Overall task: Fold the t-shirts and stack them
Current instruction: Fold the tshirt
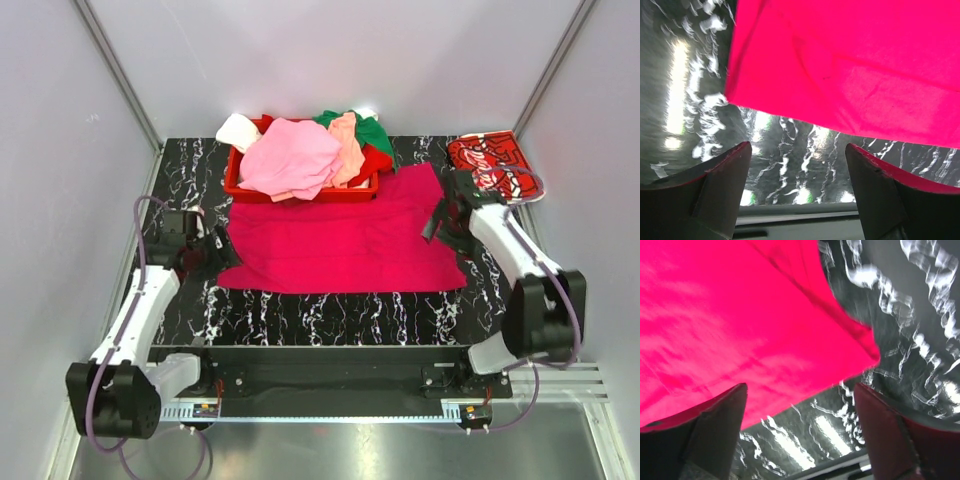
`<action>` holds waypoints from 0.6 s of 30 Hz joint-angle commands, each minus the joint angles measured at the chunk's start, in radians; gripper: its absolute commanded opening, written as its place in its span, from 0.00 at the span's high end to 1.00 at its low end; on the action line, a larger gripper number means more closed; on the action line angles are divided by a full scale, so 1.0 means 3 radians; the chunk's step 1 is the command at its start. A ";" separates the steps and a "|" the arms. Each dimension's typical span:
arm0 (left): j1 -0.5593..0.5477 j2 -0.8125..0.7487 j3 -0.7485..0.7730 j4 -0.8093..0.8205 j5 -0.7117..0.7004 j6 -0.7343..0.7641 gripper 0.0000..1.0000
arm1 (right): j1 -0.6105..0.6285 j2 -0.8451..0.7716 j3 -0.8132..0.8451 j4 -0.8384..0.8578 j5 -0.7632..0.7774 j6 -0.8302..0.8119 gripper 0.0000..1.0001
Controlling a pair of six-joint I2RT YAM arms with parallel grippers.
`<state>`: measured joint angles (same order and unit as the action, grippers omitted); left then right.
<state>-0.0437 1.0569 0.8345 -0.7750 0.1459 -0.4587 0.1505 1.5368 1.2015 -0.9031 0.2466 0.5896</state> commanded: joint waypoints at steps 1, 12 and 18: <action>0.0002 0.0015 -0.0418 0.0261 0.0301 -0.0510 0.18 | -0.0067 -0.0372 -0.0634 0.0387 -0.0529 0.0172 0.03; 0.0002 0.0271 -0.0915 0.1003 -0.0220 -0.0997 0.24 | -0.0762 -0.0572 -0.1479 0.0894 -0.0924 0.0233 0.04; 0.0002 0.0587 -0.0941 0.1268 -0.0445 -0.1048 0.27 | -0.0788 -0.0347 -0.1530 0.1082 -0.0832 0.0305 0.14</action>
<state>-0.0437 1.1923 0.5625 -0.5011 0.0803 -0.7452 -0.0795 1.4021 0.7467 -0.6472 -0.0025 0.6594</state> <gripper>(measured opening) 0.743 0.875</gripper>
